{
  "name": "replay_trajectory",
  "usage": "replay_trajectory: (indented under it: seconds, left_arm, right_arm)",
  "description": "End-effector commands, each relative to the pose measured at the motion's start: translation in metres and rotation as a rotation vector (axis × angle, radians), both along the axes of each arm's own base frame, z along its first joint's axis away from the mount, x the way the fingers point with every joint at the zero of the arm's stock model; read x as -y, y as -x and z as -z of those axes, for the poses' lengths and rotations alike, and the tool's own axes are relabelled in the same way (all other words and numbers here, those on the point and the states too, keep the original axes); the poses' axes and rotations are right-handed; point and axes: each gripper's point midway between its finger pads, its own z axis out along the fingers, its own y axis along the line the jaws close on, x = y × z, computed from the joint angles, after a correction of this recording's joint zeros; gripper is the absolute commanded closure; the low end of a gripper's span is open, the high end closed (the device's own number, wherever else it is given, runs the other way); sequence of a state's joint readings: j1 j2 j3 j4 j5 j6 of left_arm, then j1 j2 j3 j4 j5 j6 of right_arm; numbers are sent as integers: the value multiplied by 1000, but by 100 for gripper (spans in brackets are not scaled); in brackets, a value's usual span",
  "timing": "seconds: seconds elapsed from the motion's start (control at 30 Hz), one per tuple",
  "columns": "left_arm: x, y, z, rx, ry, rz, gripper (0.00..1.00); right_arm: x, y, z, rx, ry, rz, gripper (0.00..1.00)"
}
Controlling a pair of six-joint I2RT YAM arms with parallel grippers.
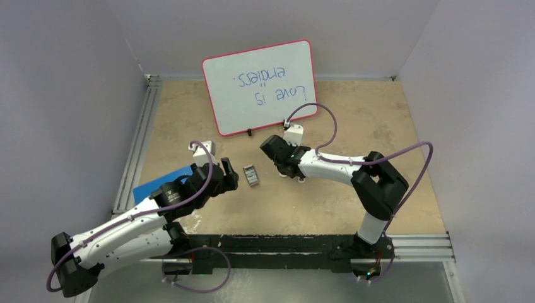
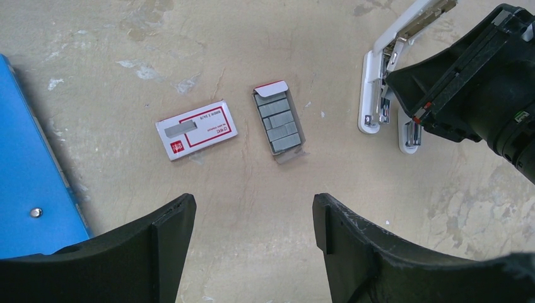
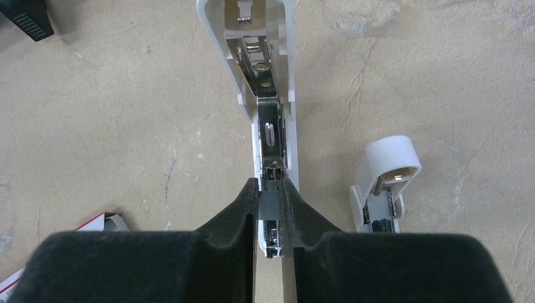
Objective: Load the staples into the stapler
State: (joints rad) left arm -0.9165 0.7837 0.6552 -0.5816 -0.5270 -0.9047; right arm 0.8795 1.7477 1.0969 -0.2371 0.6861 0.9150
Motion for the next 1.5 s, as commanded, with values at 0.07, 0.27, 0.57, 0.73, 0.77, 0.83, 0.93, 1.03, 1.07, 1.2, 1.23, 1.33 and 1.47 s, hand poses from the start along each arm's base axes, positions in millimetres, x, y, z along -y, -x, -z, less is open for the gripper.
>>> replay_trajectory:
  seconds: [0.07, 0.27, 0.57, 0.73, 0.77, 0.83, 0.93, 1.03, 1.07, 1.2, 1.23, 1.33, 1.47]
  left_arm:
    - [2, -6, -6, 31, 15, -5, 31]
    - [2, -6, -6, 31, 15, -5, 31]
    - [2, -6, -5, 28, 14, -5, 31]
    - [2, -6, -5, 29, 13, -5, 31]
    - [2, -6, -5, 28, 13, -5, 31]
    - [2, -6, -6, 29, 14, -4, 31]
    - [2, -5, -5, 28, 14, -5, 31]
    - [2, -5, -5, 27, 13, -6, 31]
    - [2, -5, -5, 28, 13, -5, 31]
    - [2, -5, -5, 28, 14, -5, 31]
    - [2, -5, -5, 27, 15, -5, 31]
    - [2, -6, -6, 29, 15, -6, 31]
    - [2, -6, -5, 27, 14, -5, 31]
  right_arm:
    - [6, -1, -4, 18, 13, 14, 84]
    - [5, -1, 1, 11, 19, 7, 84]
    - [6, 1, 5, 1, 28, 5, 84]
    - [7, 1, 6, -1, 29, 5, 84]
    - [7, 1, 6, -1, 30, 5, 84]
    - [7, 2, 6, -2, 31, 4, 84]
    - [8, 2, 6, 0, 34, 1, 84]
    - [11, 3, 4, 7, 37, 4, 84]
    - [12, 3, 3, 8, 34, 4, 84]
    - [11, 4, -2, 19, 17, 0, 84]
    - [11, 4, -2, 20, 16, -1, 84]
    - [9, 3, -3, 21, 11, -3, 84]
    - [7, 0, -12, 41, -6, -9, 85]
